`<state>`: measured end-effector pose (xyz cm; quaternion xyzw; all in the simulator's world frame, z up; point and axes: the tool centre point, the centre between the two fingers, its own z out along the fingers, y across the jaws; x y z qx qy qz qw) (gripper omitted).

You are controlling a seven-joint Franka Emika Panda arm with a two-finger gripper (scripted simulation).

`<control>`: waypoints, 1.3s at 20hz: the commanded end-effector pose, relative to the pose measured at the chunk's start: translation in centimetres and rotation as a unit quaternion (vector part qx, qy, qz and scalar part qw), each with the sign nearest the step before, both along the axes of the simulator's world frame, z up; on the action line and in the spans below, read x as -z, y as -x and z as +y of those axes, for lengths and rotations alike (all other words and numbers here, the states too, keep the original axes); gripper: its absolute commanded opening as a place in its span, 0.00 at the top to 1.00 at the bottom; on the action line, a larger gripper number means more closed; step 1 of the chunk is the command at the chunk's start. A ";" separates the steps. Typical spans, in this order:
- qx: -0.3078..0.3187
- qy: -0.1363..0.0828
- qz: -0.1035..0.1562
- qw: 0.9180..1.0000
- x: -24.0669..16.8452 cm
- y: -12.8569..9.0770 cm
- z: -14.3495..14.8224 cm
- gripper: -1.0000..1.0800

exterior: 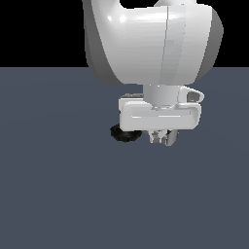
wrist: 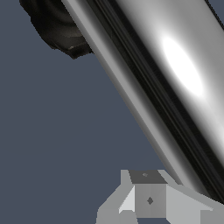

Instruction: Turn on the faucet by rotating a designated handle.

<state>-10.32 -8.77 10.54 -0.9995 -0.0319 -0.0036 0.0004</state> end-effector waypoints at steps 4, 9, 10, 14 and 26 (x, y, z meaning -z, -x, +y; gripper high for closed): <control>-0.001 0.000 0.000 1.000 0.0 -0.2 -1.2 1.00; 0.000 0.000 0.000 1.000 0.1 -1.7 -2.5 1.00; 0.000 0.000 0.000 1.000 0.1 -1.9 -2.7 1.00; 0.001 0.000 0.001 1.000 0.1 -3.1 -3.7 1.00; 0.004 0.000 0.002 1.000 0.2 -6.3 -6.7 1.00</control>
